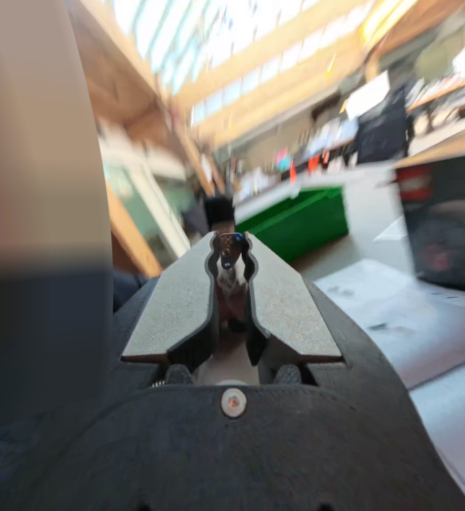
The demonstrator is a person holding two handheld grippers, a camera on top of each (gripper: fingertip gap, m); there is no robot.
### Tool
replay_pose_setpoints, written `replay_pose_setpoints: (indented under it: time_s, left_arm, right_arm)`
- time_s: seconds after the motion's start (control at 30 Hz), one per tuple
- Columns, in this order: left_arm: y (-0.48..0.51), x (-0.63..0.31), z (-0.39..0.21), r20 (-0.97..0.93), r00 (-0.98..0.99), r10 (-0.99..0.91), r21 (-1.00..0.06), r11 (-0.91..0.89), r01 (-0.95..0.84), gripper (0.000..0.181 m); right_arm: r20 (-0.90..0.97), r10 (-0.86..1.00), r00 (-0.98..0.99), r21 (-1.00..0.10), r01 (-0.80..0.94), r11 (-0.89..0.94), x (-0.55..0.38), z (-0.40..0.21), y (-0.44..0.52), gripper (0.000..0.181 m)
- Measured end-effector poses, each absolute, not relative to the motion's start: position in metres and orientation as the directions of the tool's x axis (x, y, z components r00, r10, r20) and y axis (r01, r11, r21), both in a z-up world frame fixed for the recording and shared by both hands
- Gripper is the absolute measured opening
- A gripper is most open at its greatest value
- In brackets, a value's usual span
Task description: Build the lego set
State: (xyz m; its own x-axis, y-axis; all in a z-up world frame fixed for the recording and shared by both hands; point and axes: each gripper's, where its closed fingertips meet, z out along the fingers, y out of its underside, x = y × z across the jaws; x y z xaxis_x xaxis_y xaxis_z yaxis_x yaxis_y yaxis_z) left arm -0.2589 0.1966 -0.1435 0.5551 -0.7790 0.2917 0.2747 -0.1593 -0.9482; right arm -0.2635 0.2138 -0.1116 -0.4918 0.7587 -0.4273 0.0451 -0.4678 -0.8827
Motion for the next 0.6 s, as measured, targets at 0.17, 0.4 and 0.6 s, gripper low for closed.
replay_pose_setpoints:
  time_s: [0.17,0.4,0.6]
  left_arm:
    - [0.202,-0.284,-0.141,0.327,0.597,-0.732,-0.932,-0.146,0.332,0.0]
    - [0.203,-0.266,-0.163,0.271,0.597,-0.755,-0.962,-0.21,0.172,0.0]
    - [0.199,-0.26,-0.226,0.211,0.65,-0.73,-0.874,-0.438,-0.208,0.0]
  right_arm:
    - [-0.317,0.87,-0.377,-0.935,-0.031,-0.354,-0.235,-0.105,0.255,0.012]
    - [-0.418,0.799,-0.432,-0.906,0.131,-0.403,-0.246,-0.13,0.242,0.012]
    - [-0.5,0.711,-0.495,-0.865,0.237,-0.443,-0.247,-0.14,0.229,0.013]
